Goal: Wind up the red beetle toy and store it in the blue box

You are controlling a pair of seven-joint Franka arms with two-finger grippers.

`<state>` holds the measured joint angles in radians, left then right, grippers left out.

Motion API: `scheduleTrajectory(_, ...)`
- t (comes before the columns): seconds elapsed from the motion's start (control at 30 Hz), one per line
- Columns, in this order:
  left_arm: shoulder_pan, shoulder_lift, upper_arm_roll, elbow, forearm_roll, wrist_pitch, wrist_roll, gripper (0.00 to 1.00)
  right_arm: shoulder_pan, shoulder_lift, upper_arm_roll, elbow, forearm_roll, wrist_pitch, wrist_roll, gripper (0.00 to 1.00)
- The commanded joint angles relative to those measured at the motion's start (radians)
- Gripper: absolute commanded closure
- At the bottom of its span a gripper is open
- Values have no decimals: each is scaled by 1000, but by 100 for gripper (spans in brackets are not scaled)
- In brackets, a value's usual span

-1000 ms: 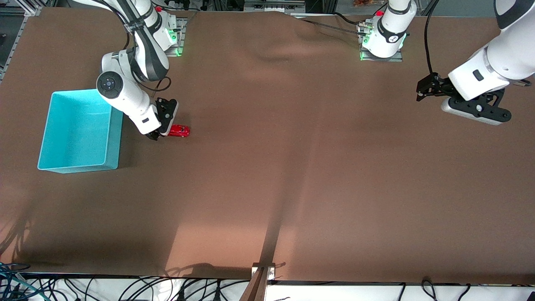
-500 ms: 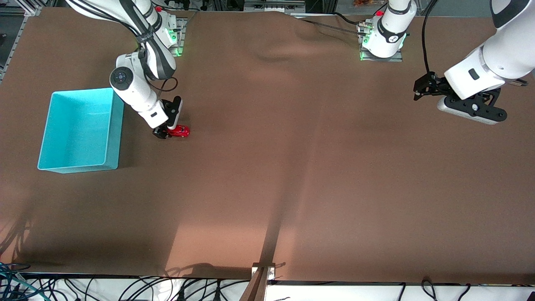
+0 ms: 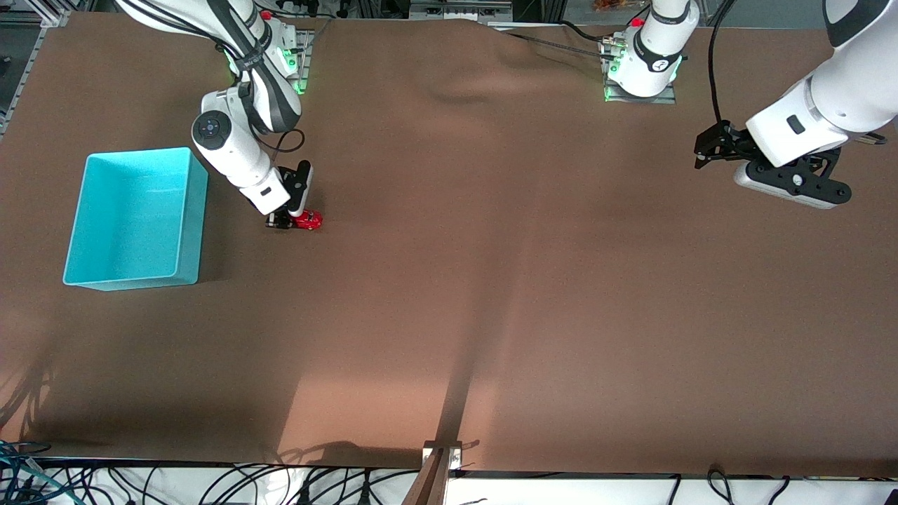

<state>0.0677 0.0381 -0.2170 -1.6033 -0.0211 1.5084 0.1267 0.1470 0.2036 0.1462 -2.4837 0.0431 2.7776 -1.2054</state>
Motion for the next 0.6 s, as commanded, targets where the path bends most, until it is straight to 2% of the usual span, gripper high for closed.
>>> scheduleTrajectory(0.0, 1, 3, -1, 22, 9, -14, 19, 0, -6, -79, -23, 89, -2, -209, -10, 82)
scheduleTrajectory(0.2, 3, 3, -1, 22, 9, -16, 19, 0, -6, -119, -86, 262, 1, -521, -11, 82)
scheduleTrajectory(0.4, 4, 3, -1, 22, 9, -16, 19, 0, -10, -112, -166, 521, 4, -887, -3, 82)
scheduleTrajectory(0.57, 4, 3, -1, 22, 9, -16, 21, 0, -12, -104, -250, 669, 4, -1096, -13, 82)
